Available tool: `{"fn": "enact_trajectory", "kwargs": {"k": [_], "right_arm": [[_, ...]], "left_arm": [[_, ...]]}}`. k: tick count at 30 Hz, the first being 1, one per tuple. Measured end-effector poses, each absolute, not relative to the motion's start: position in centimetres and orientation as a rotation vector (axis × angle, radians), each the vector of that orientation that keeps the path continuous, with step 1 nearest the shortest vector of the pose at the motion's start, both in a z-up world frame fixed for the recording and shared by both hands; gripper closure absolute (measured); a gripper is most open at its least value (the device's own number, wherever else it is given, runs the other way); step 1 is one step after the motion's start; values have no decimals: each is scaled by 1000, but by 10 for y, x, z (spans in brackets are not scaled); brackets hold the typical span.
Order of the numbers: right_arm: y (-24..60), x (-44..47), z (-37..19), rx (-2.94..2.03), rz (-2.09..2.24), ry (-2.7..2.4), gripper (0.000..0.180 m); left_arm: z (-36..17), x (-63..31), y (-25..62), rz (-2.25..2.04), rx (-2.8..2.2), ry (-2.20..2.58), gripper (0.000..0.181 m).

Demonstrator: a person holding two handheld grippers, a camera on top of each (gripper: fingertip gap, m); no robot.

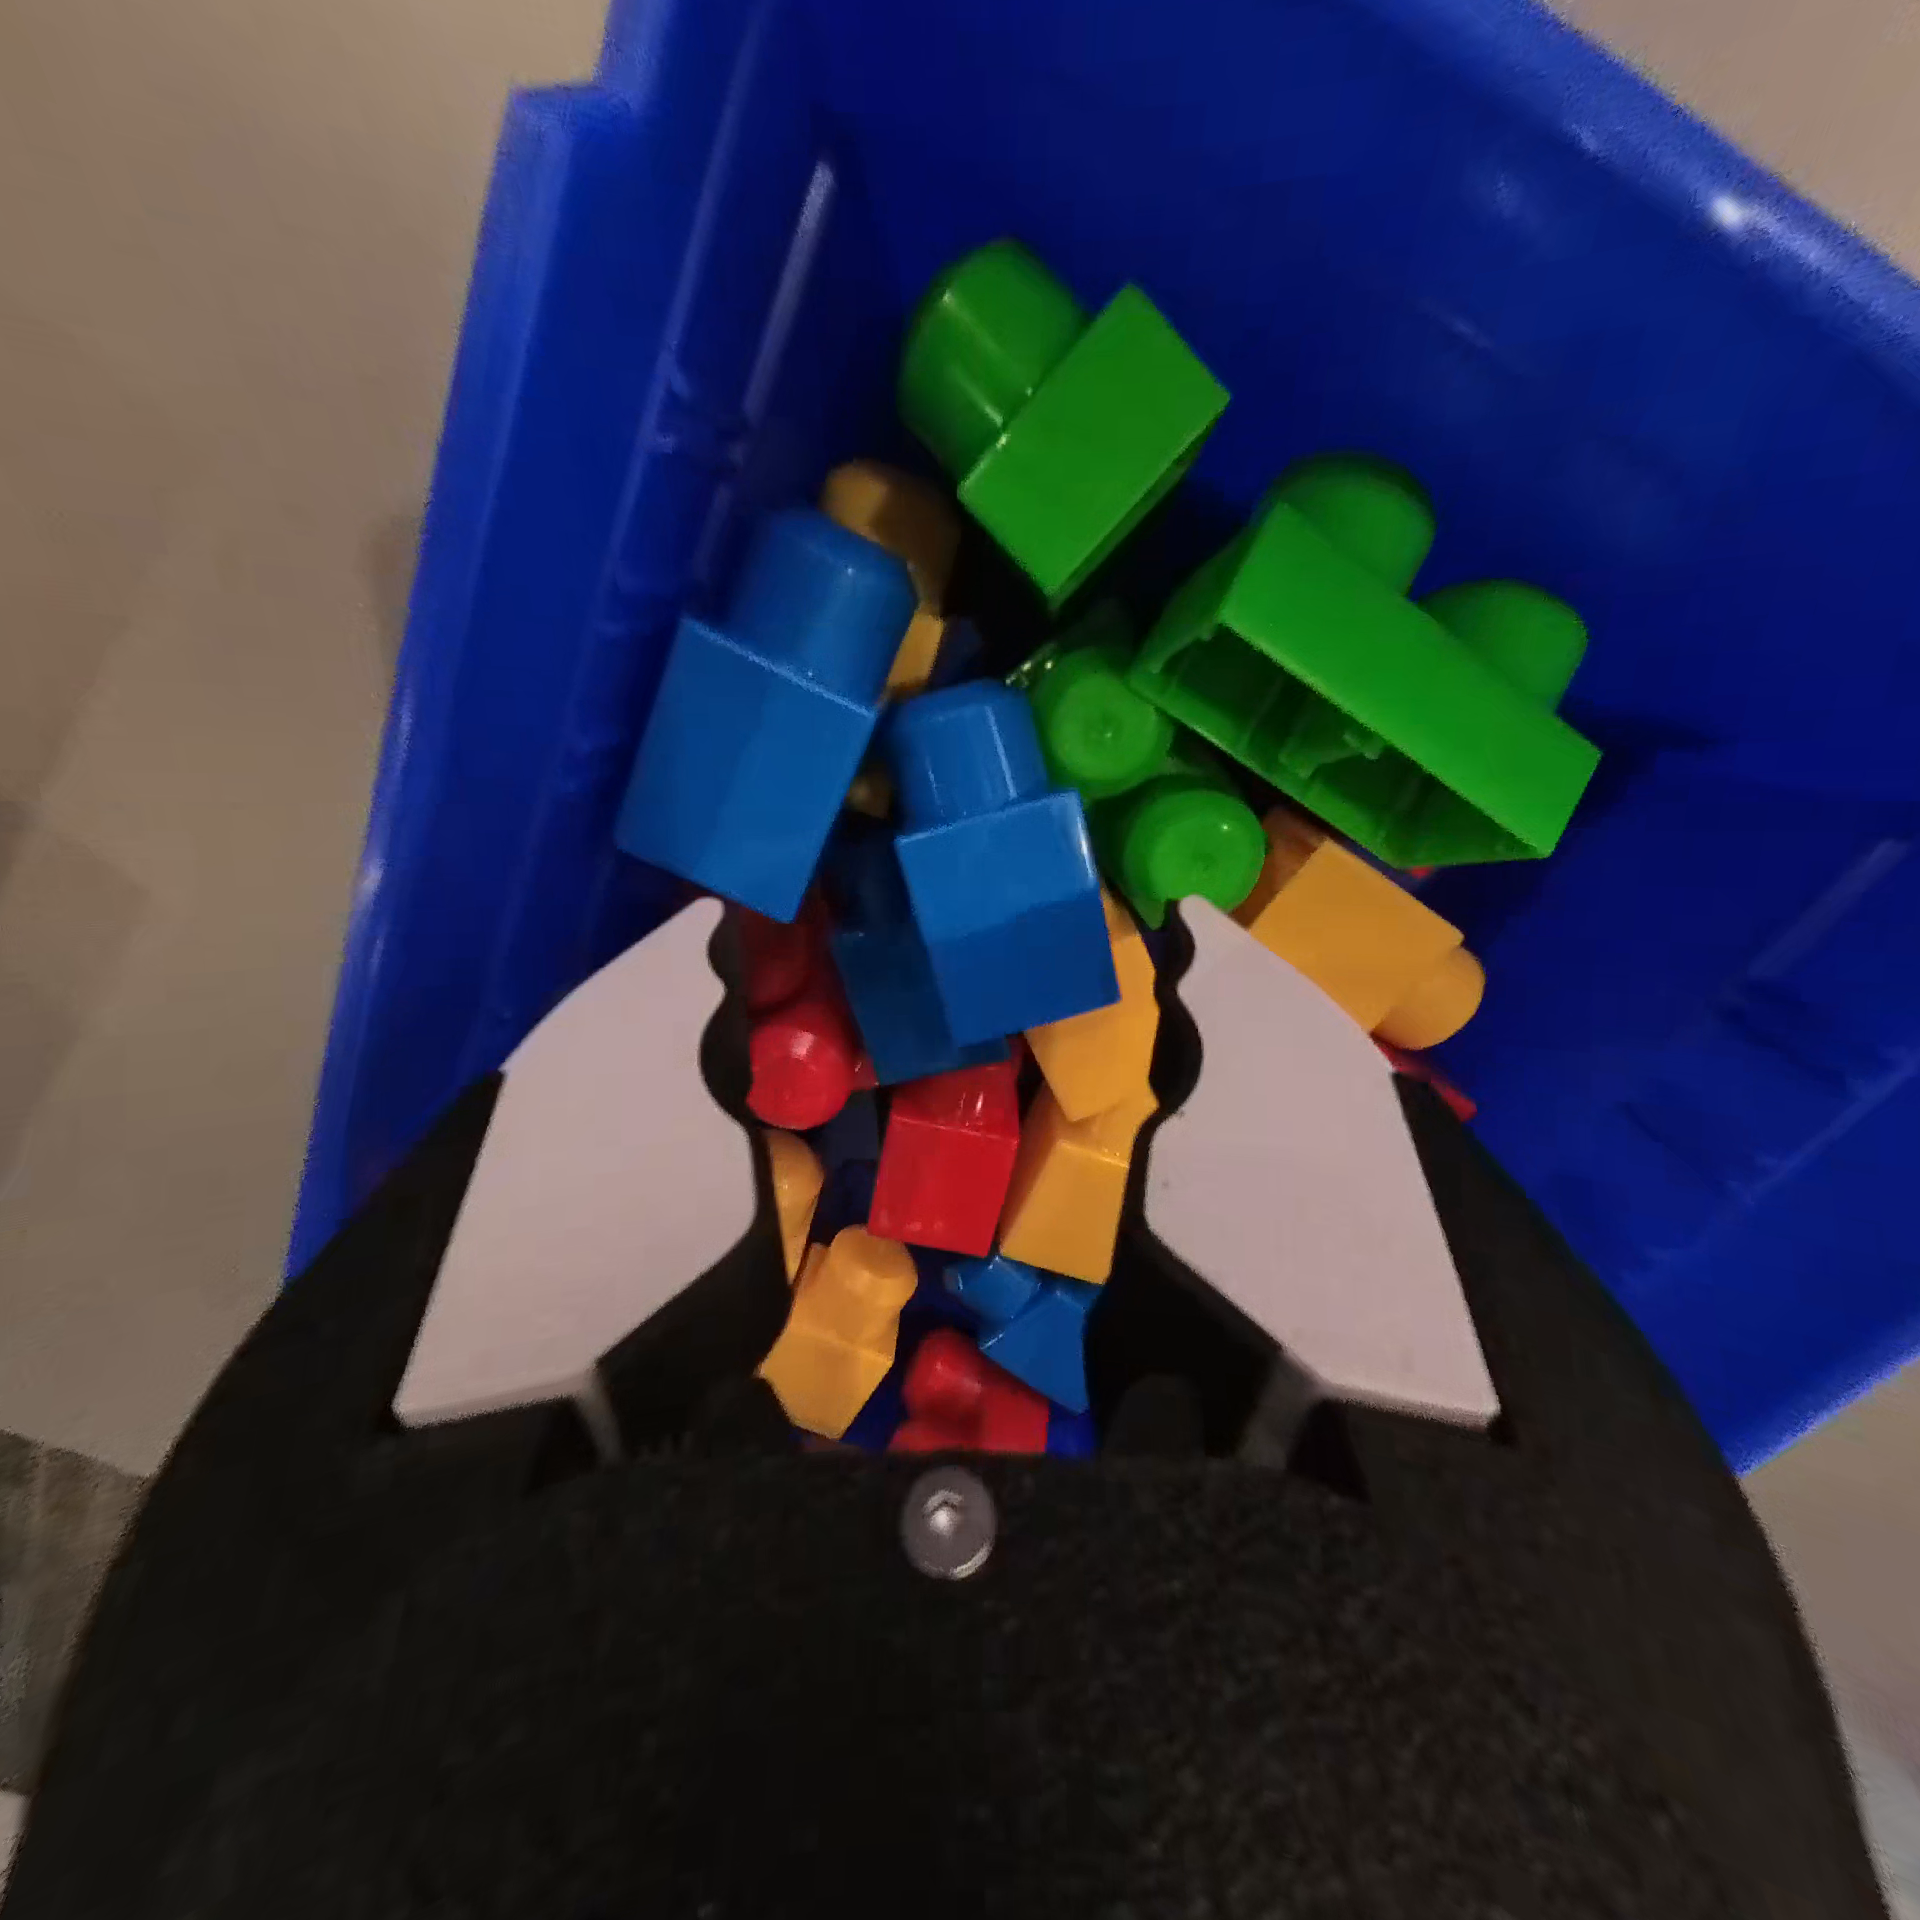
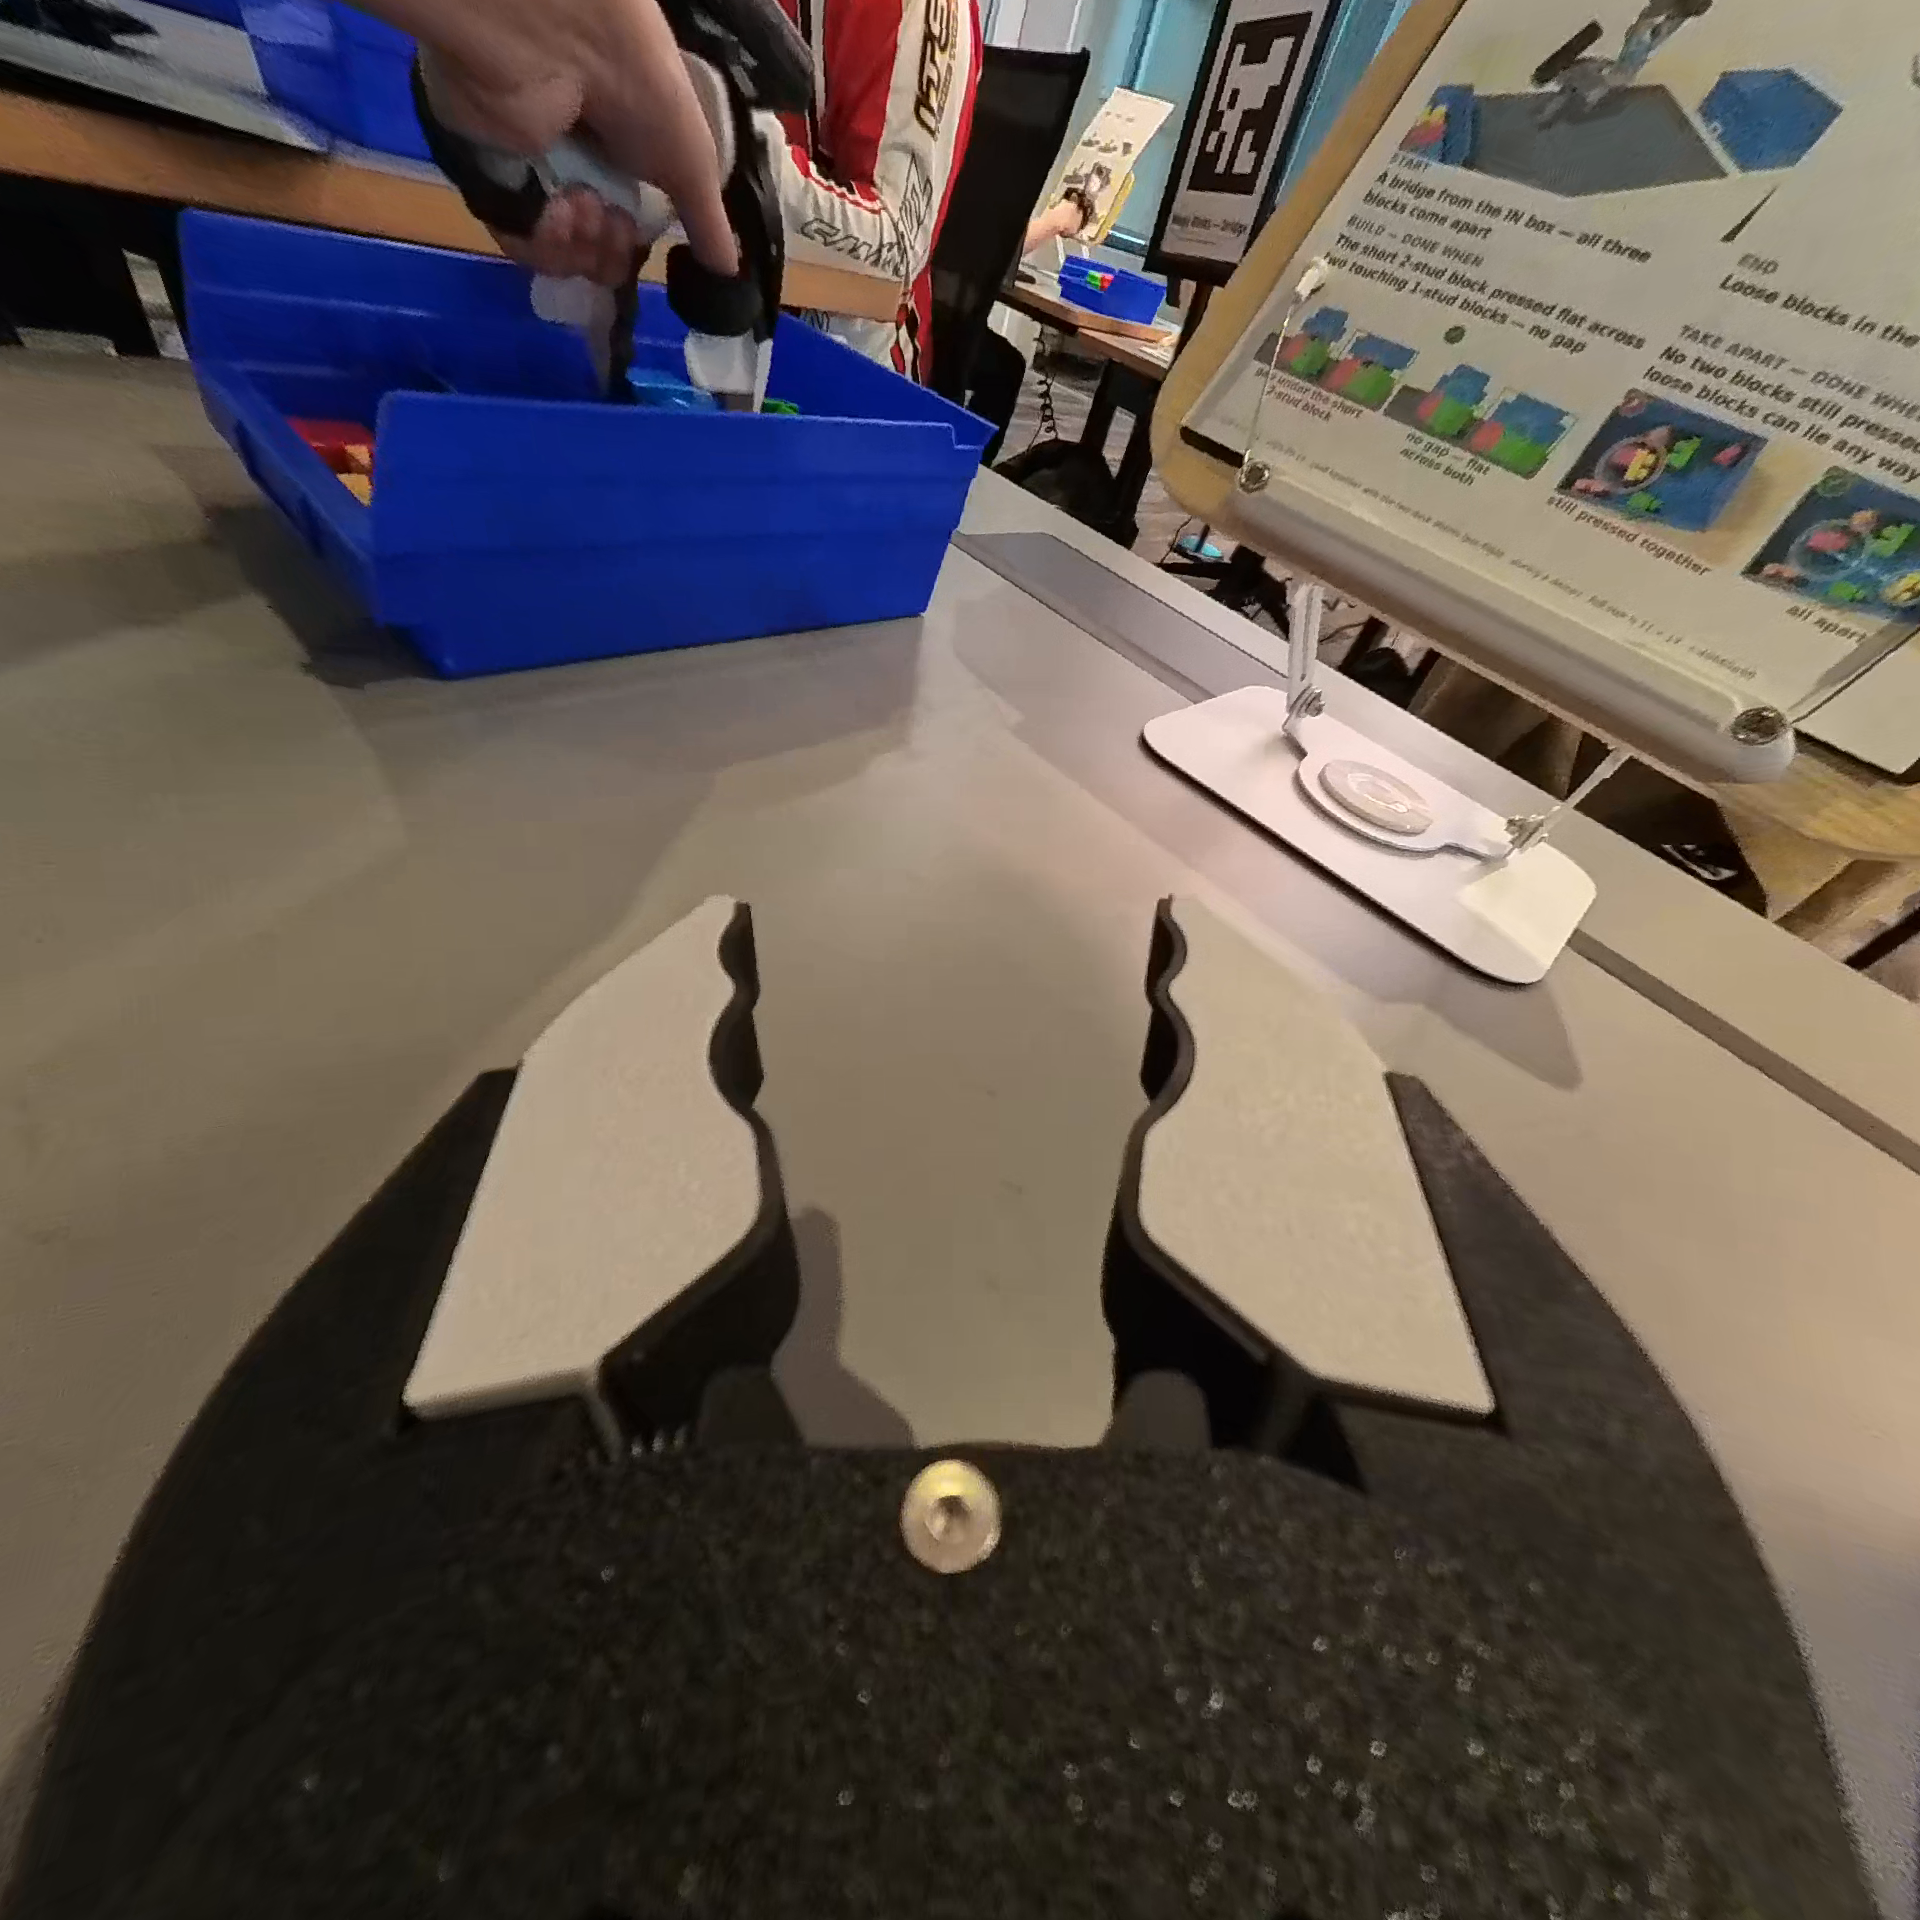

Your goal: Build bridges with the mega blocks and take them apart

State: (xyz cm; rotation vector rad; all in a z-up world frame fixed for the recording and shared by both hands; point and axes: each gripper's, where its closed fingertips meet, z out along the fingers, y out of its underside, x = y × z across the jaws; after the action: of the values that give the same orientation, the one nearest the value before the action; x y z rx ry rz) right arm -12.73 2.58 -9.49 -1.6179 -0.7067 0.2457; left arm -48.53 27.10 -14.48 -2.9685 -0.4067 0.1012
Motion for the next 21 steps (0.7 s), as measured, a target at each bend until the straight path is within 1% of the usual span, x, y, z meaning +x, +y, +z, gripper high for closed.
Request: {"fn": "enact_trajectory", "kwargs": {"k": [2, 3, 4, 9, 12, 15, 17, 19, 21], "right_arm": [[25, -128, -95, -1621, 257, -705, 108], [25, -127, -95, -1622, 259, -703, 108], [25, -127, -95, -1623, 259, -703, 108], [26, -126, -96, -1629, 248, -707, 109], [28, -122, -96, -1633, 243, -693, 111], [30, -114, -94, -1639, 251, -654, 111], [32, -109, -91, -1643, 282, -616, 111], [33, -105, -89, -1644, 322, -571, 111], [35, -99, -85, -1638, 357, -526, 111]], "left_arm": [[-147, -484, 272, 108, -2978, -408, 106], [-149, -482, 271, 105, -2996, -392, 110], [-151, -477, 270, 74, -3020, -344, 145], [-151, -480, 265, 113, -3070, -223, 146], [-142, -478, 256, 49, -3102, -99, 146], [-106, -466, 257, 32, -3006, 229, 146], [-73, -435, 248, -69, -2860, 529, 146], [-39, -395, 224, -170, -2674, 819, 146], [-17, -343, 181, -309, -2452, 1176, 146]]}}
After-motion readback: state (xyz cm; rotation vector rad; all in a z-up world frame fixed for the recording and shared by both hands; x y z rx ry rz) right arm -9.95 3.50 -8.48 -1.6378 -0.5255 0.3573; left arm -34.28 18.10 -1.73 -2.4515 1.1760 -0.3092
